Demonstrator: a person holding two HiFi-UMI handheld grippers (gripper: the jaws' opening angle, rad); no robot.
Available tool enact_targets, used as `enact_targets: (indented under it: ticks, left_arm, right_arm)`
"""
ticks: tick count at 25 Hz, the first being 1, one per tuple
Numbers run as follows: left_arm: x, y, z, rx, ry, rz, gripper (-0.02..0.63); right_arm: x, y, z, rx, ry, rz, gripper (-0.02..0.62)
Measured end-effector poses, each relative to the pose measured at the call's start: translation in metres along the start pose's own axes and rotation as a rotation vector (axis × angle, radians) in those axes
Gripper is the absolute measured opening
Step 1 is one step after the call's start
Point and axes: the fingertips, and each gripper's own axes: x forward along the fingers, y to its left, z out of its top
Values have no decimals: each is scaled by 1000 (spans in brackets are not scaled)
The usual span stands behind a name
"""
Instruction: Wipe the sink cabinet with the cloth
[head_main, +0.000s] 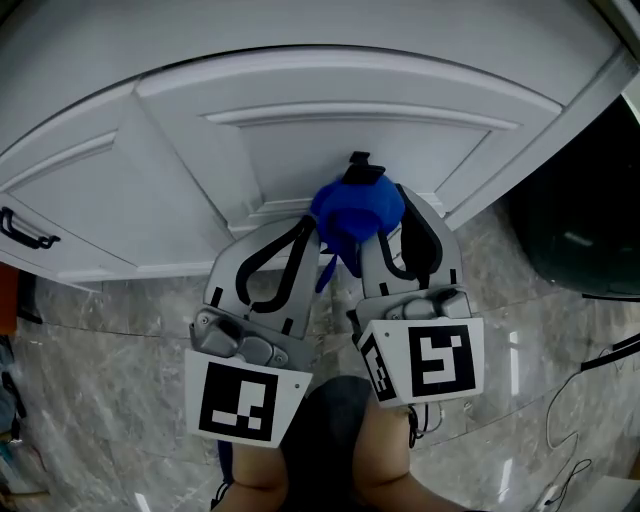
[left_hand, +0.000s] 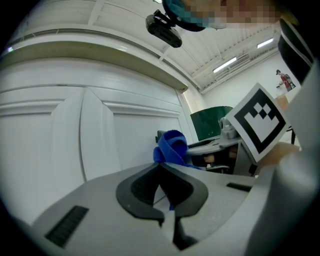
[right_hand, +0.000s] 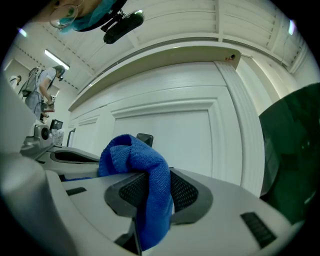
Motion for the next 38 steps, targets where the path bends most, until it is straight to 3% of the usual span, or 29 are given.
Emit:
enact_targets:
  ticks: [12,38]
  left_arm:
    - [1,-8,9,18,-15,-16,0]
    - [14,-24,10,14,-4,-28,0]
  right_arm:
    - [-18,-50,-1,82,-41,-176,117]
    - [-37,-91,-1,61,-90,-288,115]
